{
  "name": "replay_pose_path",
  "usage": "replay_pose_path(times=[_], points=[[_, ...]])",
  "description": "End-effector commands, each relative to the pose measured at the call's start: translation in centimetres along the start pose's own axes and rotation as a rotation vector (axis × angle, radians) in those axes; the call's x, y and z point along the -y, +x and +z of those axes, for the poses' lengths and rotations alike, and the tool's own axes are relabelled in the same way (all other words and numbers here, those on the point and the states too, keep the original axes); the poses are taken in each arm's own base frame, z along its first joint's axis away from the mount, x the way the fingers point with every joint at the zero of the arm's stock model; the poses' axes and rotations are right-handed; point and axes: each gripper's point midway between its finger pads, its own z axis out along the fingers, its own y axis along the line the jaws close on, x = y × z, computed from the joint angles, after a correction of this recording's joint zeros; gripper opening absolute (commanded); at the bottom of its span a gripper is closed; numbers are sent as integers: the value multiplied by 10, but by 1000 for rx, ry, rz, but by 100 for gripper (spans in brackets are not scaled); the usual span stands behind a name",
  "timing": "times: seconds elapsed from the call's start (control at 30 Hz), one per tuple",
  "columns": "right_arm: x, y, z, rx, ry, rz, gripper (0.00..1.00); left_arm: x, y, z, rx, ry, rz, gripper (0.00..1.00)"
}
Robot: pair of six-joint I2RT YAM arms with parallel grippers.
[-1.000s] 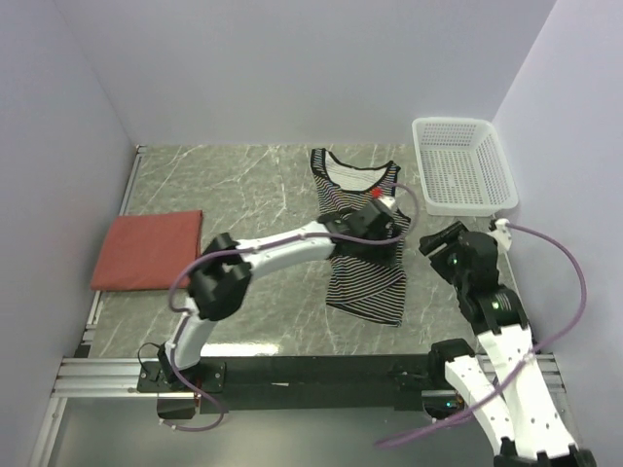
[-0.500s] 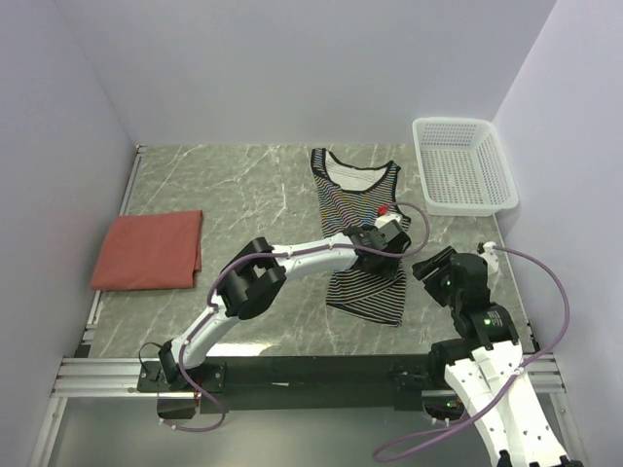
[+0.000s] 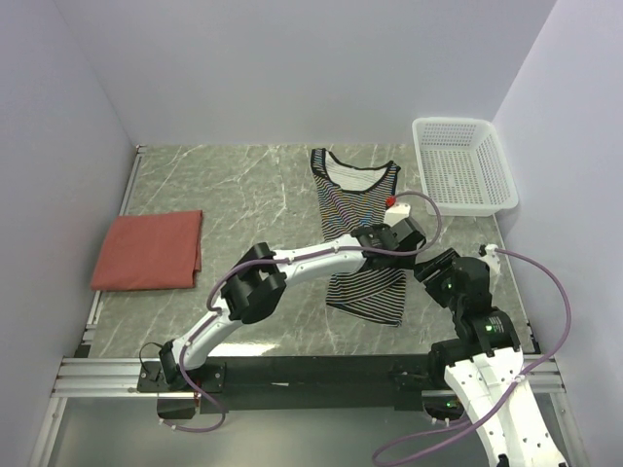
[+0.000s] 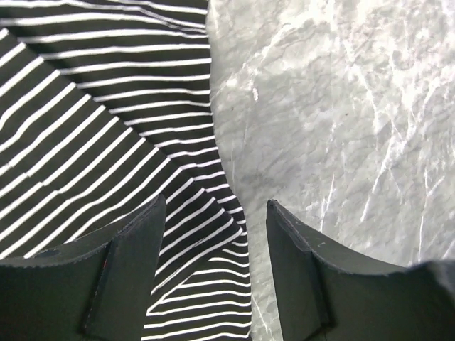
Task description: Fold and stack the tank tops
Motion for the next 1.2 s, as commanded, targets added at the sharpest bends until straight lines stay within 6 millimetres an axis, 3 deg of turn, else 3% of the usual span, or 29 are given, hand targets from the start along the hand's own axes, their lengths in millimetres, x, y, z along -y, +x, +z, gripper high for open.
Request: replay_pose_path(times=[0.0, 0.4, 0.47, 0.5, 0.7, 0.9, 1.0, 1.03, 1.1, 1.13, 1.17], points=[[-9, -11, -6, 37, -31, -7, 66, -4, 0, 9, 38, -44, -55, 64], [-8, -5, -2, 19, -43, -6, 66, -12, 15, 26, 23, -86, -79, 56], [-6, -4, -2, 21, -44, -6, 65, -13, 18, 27, 21, -92, -81, 49], [-5, -3, -1, 19, -39, -8, 66, -14, 18, 27, 21, -93, -82, 41], [-3, -1, 1, 19, -36, -3, 66, -13, 12, 17, 36, -74, -95, 20], [-1, 5, 6, -12, -23, -16, 66, -16, -12, -11, 69, -32, -152, 1], [1, 10, 10, -43, -9, -25, 67, -33, -32, -31, 93, -8, -232, 0], [2, 14, 12, -62, 1, -32, 67, -54, -38, -42, 99, -21, -273, 1], [5, 22, 16, -102, 10, -44, 68, -64, -48, -54, 119, 20, -326, 1], [8, 28, 20, -133, 26, -49, 68, -88, -49, -67, 120, 12, -365, 1], [12, 36, 23, -160, 30, -53, 68, -96, -50, -73, 121, 24, -387, 1]])
